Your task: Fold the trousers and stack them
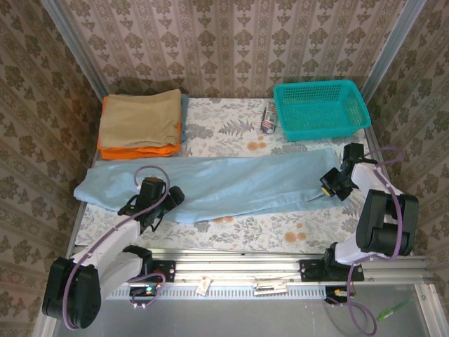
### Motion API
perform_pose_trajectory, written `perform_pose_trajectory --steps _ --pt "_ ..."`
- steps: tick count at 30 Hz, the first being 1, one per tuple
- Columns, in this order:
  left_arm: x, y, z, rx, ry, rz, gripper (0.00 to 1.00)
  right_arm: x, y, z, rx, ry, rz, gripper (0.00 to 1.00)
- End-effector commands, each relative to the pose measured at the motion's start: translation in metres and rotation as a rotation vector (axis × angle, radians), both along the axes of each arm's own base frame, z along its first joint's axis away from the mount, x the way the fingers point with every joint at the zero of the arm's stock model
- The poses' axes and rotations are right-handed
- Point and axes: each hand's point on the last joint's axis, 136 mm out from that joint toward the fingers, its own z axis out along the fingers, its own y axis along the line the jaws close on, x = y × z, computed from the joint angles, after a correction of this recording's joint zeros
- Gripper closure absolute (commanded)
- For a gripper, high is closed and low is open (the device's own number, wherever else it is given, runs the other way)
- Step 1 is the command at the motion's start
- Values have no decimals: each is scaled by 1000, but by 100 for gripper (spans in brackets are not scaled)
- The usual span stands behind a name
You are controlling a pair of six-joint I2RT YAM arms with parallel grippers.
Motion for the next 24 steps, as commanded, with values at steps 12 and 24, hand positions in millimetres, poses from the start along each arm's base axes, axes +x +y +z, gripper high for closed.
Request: perform_pose_trajectory --steps 12,24 --pt "-1 -1 6 -1 -8 -13 14 -29 -28 51 -163 -77 -16 100" --pt "-5 -3 8 -25 -5 -20 14 -41 -24 26 -88 0 -30 63"
